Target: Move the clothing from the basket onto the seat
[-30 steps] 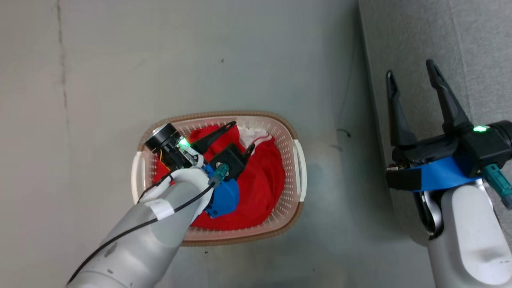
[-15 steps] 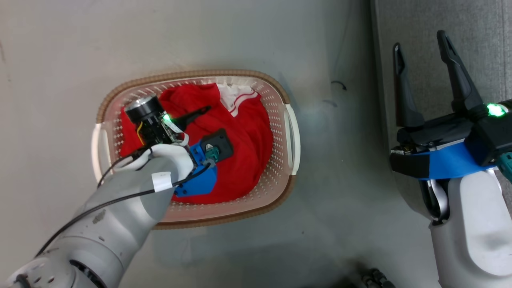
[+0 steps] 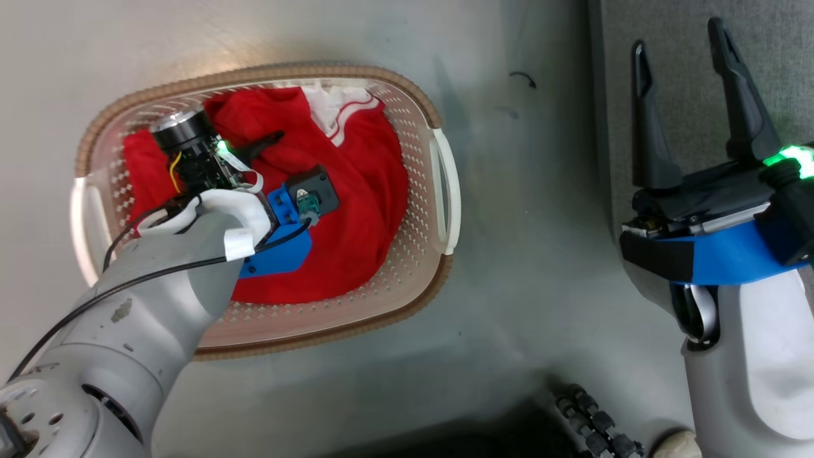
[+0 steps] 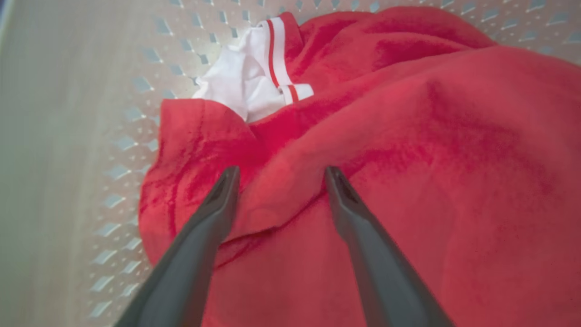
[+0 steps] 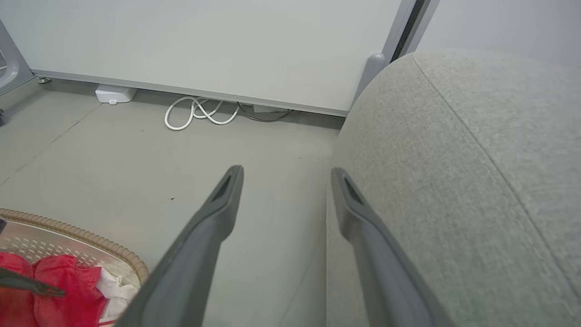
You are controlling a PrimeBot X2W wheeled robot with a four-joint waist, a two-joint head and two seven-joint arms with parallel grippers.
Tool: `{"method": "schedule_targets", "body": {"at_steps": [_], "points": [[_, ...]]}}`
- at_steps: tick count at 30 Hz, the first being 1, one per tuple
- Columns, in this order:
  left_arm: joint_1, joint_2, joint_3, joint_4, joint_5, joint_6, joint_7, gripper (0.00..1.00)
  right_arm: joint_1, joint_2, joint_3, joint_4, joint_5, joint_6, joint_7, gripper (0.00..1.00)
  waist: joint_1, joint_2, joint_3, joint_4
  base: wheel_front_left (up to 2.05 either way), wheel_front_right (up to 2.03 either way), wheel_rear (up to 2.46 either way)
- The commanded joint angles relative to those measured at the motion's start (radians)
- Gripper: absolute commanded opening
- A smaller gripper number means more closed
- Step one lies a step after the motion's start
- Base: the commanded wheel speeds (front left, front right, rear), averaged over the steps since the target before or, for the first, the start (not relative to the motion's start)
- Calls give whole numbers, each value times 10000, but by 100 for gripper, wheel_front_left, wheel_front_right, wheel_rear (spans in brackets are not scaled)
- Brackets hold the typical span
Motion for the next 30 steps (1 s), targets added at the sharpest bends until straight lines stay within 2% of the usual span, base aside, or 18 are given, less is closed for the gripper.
{"method": "schedule_targets", "body": {"at_steps": [1,6,10,11,12,13,22,30], "points": [[-161,120,-56,39,31,0,28,100,-167,30,13,-72,34,5,-35,100,-1,0,146,-124,0,0,0],[-309,163,-244,53,-77,0,129,100,-80,34,3,-272,132,5,-35,100,-1,0,370,-257,0,0,0],[-148,156,-338,74,-145,0,728,100,-15,35,-8,-326,215,5,-35,100,-1,0,496,-311,0,0,0],[-169,143,-357,73,-158,0,789,55,-6,36,-25,-343,226,5,-35,100,-1,0,514,-311,0,0,0],[-205,133,-372,72,-154,0,839,20,0,36,-41,-363,248,5,-35,100,-1,0,533,-311,0,0,0],[-219,111,-388,73,-151,0,846,0,7,36,-60,-375,257,5,-35,100,-1,0,547,-307,0,0,0],[-196,-43,-459,76,-291,0,361,0,-47,36,-98,-393,167,5,-35,100,-1,0,388,-104,0,0,0],[-66,-199,-465,72,-723,0,-330,0,-86,34,-75,-212,213,5,-35,100,-1,0,-295,109,0,0,0]]}}
